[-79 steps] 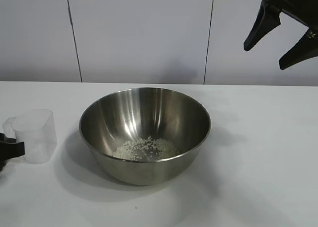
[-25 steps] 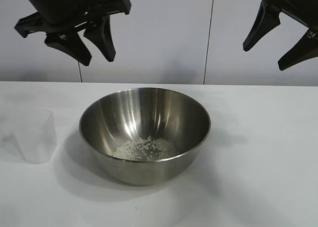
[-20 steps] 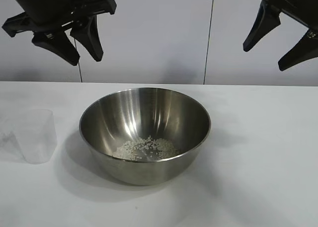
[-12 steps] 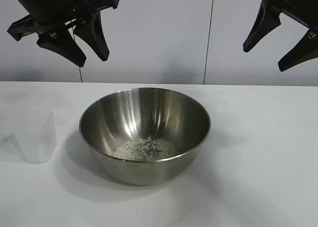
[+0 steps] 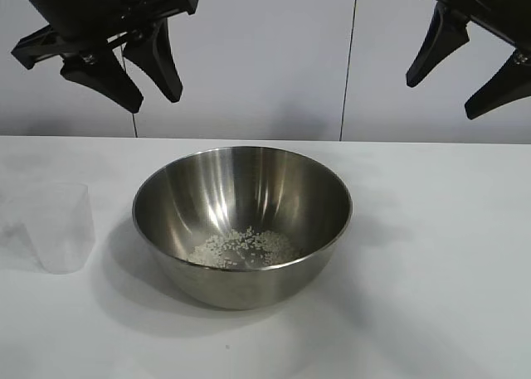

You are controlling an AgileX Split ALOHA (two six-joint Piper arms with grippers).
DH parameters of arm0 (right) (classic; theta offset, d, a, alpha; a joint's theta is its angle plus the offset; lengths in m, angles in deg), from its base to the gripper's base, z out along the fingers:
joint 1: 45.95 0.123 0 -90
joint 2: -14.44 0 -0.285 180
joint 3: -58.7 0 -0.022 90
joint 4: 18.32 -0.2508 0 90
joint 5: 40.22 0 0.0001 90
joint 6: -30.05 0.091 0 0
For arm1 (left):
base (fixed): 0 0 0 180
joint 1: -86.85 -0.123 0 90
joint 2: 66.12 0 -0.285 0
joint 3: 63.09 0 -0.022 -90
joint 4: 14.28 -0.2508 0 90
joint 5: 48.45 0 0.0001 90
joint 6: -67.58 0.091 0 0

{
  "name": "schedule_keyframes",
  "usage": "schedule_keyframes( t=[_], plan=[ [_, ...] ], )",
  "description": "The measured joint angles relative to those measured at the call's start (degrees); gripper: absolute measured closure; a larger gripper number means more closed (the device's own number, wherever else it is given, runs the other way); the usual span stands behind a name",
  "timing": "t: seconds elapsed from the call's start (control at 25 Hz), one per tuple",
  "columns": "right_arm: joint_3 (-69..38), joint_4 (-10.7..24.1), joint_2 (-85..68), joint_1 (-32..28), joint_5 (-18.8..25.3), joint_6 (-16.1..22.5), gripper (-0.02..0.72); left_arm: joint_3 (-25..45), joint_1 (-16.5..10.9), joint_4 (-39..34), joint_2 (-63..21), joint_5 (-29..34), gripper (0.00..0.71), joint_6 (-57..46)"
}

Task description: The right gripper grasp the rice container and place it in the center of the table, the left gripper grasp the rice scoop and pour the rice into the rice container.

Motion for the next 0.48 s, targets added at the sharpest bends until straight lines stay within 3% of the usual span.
schedule_keyframes(
  t=[0.16,0.48],
  plan=[
    [0.0,-0.1,0.0,0.0,-2.2,0.0,0.209,0.0,0.0,-0.2,0.0,0.5,0.247,-0.5],
    [0.0,-0.1,0.0,0.0,-8.4,0.0,0.209,0.0,0.0,1.6,0.0,0.1,0.233,-2.8]
  ],
)
